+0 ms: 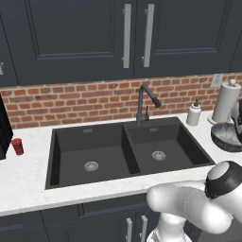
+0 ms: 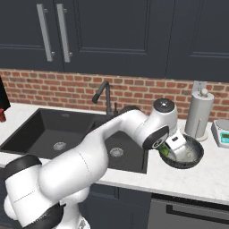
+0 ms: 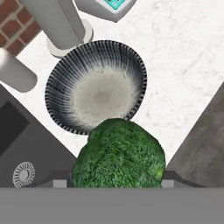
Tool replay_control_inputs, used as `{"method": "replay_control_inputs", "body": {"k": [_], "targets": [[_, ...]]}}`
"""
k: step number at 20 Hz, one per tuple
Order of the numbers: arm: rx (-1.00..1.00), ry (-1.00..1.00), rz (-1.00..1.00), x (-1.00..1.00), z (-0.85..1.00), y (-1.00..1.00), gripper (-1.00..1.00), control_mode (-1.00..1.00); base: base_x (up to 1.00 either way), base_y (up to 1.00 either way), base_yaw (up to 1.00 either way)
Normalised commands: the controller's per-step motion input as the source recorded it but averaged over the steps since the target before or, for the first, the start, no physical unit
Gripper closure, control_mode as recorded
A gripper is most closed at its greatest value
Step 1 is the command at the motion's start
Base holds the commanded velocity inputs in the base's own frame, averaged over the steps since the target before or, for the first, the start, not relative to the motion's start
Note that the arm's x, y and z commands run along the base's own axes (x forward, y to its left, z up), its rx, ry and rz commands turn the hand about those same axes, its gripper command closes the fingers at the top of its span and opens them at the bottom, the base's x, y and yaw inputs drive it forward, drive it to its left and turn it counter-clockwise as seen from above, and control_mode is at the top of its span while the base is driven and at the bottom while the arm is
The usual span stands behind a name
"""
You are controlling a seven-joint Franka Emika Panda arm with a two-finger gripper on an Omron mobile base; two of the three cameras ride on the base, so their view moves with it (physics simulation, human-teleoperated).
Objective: Pick the broccoli from the sink and place it in the bowl. Then pick the bowl and place it in the microwave. Then close the microwave door and press the start button.
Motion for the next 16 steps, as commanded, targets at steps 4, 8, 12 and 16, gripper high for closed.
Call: {"method": "replay_control_inputs", "body": {"k": [4, 8, 12, 16], "targets": [[0.0, 0.0, 0.0, 0.56, -0.42, -0.08, 1.0, -1.0, 0.0, 0.0, 0.0], [0.0, 0.0, 0.0, 0.46, -0.36, -0.16, 1.0, -1.0, 0.0, 0.0, 0.0], [0.0, 0.02, 0.0, 0.55, -0.34, -0.15, 1.0, -1.0, 0.0, 0.0, 0.0], [0.0, 0.0, 0.0, 0.17, -0.31, -0.2, 1.0, -1.0, 0.0, 0.0, 0.0]]}}
